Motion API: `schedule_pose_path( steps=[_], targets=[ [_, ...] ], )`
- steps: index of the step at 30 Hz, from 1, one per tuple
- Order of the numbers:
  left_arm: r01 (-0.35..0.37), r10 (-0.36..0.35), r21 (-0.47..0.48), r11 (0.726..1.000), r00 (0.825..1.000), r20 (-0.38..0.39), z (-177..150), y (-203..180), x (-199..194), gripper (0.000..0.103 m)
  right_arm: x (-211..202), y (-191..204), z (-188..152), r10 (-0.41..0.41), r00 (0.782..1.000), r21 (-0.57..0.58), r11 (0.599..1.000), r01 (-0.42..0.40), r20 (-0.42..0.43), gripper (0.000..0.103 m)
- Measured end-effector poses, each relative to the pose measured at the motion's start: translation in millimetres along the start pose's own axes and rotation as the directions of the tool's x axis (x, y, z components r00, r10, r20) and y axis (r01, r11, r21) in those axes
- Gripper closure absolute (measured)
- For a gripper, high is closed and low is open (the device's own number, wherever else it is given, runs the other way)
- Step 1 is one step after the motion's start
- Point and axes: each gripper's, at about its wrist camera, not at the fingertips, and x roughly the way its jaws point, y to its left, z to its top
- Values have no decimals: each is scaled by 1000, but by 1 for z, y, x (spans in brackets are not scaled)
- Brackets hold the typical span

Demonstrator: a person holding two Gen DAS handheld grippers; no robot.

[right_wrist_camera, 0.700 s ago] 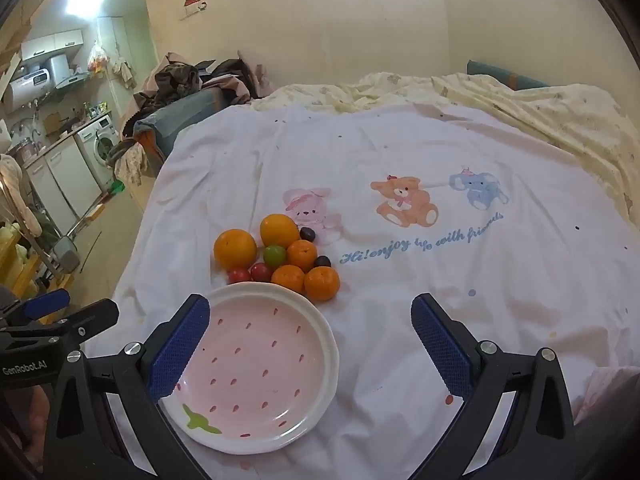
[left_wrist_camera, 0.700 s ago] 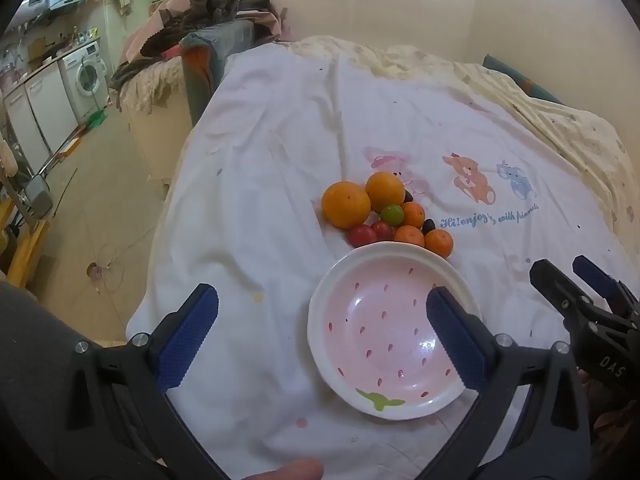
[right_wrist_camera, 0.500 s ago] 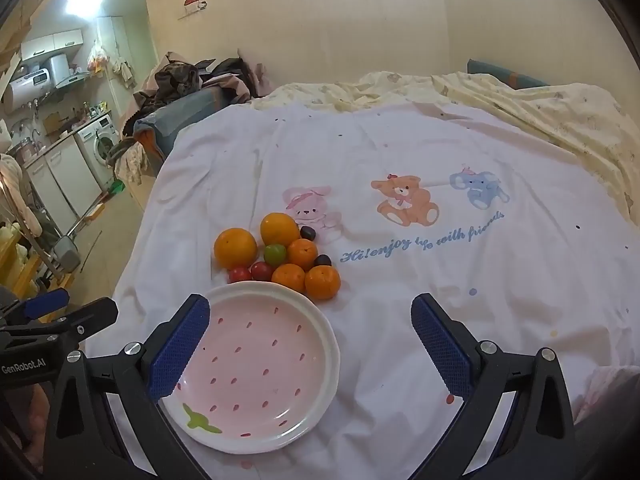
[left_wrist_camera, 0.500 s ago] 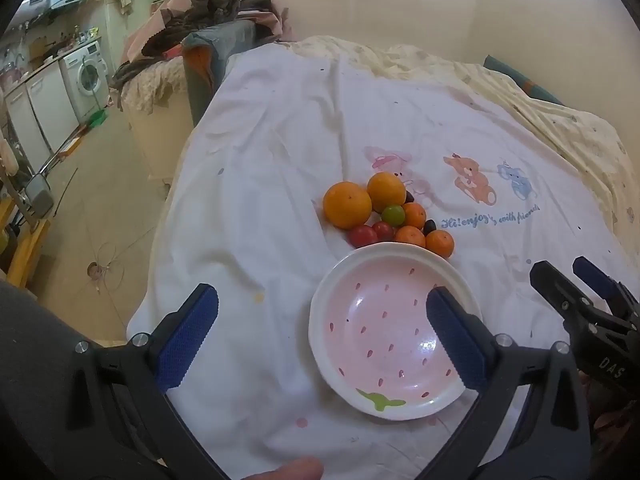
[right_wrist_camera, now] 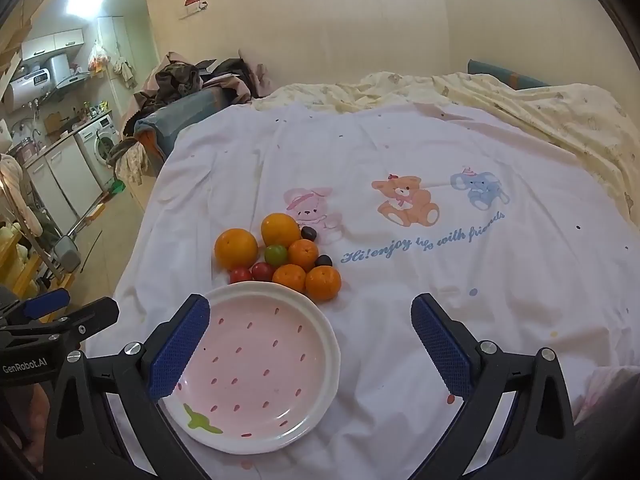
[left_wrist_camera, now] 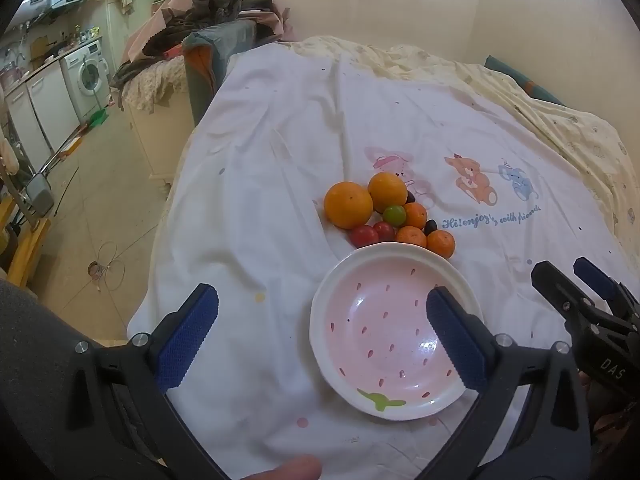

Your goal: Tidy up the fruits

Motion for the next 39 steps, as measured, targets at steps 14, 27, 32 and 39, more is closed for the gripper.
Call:
schedule_pose_path(
  steps=[14, 27, 32, 39],
  targets=[
    [-1, 1, -6, 1000, 1000, 0, 0, 8, 1, 0, 2, -1, 0, -8, 1000, 1, 1000, 8, 2, 0],
    [0, 0, -5, 1000, 1000, -1, 0, 8, 1, 0, 1, -1, 0, -6, 1000, 1, 1000, 6, 1, 0],
    [-6, 6, -8, 1000, 1000, 4, -1, 8, -1, 0, 2, -1, -1, -9, 1000, 7, 1000, 9, -2, 0],
    [-7, 7, -9, 1000, 1000, 5, -2, 8, 0, 0, 2, -2, -2, -6, 1000, 8, 1000, 6, -2, 0]
  ],
)
